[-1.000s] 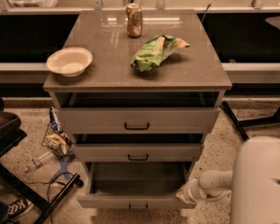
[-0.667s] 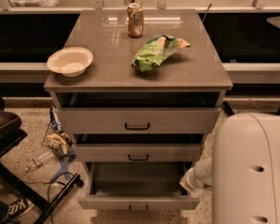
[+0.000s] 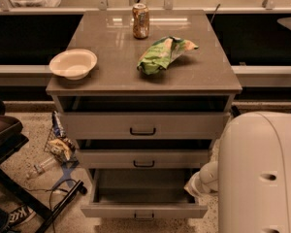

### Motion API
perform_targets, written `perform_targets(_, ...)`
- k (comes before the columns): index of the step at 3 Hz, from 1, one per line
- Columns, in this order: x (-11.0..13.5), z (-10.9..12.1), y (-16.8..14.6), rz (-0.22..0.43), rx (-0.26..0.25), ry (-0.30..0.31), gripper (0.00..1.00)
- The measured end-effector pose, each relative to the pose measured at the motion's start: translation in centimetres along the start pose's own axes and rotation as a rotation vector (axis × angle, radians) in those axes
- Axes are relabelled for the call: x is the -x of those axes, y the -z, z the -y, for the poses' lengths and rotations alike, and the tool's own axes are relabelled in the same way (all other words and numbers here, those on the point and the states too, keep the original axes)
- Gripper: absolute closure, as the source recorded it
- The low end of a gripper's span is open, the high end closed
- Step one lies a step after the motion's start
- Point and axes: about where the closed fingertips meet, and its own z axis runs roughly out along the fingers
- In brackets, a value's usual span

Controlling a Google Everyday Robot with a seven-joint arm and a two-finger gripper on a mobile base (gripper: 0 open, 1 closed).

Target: Open bottom drawer

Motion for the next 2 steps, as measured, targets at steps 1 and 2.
perform_targets(1, 1.1, 0.2, -2.8, 0.011, 0.026, 0.008, 1.00)
perform_targets(2, 2.4, -0.6, -9.4, 0.052, 0.120, 0.021, 1.00)
